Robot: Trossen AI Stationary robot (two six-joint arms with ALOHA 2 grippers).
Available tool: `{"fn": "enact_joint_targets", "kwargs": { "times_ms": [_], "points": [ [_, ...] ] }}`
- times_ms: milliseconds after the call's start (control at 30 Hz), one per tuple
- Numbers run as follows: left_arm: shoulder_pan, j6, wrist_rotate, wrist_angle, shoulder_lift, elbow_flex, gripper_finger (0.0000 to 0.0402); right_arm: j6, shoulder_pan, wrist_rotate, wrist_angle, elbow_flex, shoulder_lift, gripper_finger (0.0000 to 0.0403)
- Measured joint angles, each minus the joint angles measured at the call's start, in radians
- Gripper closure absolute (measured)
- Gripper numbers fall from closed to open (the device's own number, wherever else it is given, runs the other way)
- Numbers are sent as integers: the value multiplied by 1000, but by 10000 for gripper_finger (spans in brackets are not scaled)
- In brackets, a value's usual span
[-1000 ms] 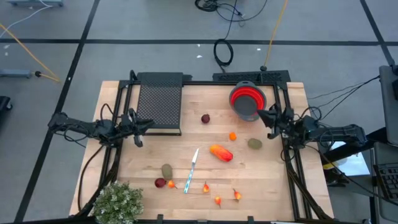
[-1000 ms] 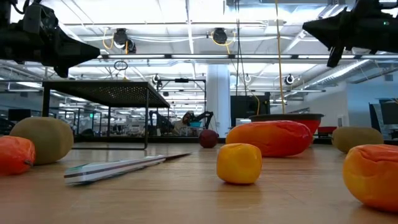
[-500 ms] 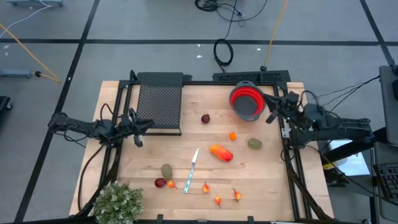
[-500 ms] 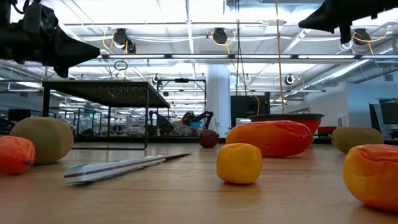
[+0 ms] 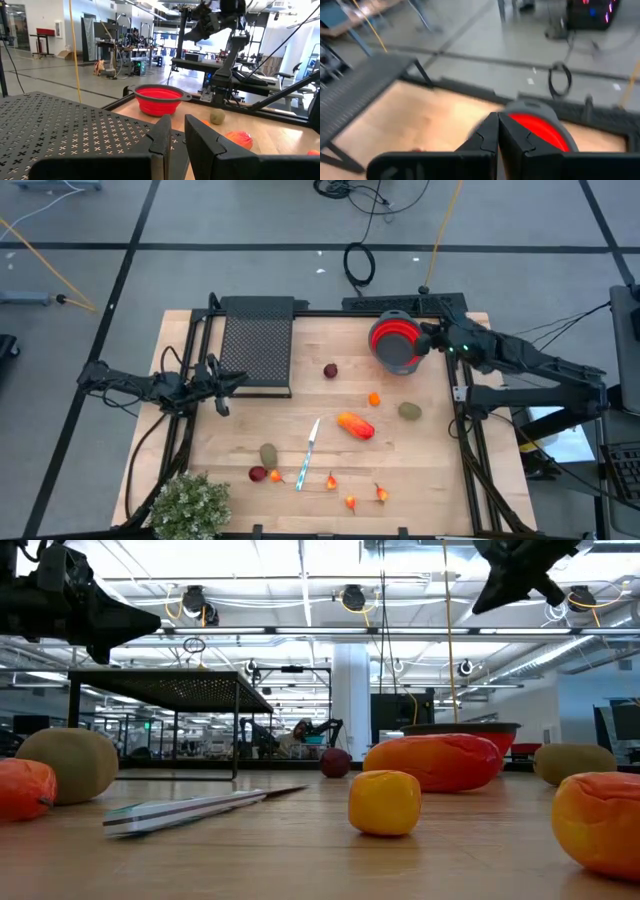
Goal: Pick & Place Fruit
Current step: Put the red strainer bowl on the shelf
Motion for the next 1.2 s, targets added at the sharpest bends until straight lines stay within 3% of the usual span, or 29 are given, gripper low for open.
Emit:
{"fn": "enact_joint_targets", "kwargs": {
  "times_ms": [267,500,833,1200],
  "points": [
    [0,0,0,0,0,0,350,-54,-255,-330,-198,106,186,403],
    [0,-1,0,0,0,0,350,-137,-477,-474,-322,111,296,403],
    [0,0,0,0,0,0,350,-314,-642,-534,-330,112,391,403],
    [0,0,0,-1,0,0,350,-436,-690,-561,-216,111,407,385]
  ]
}}
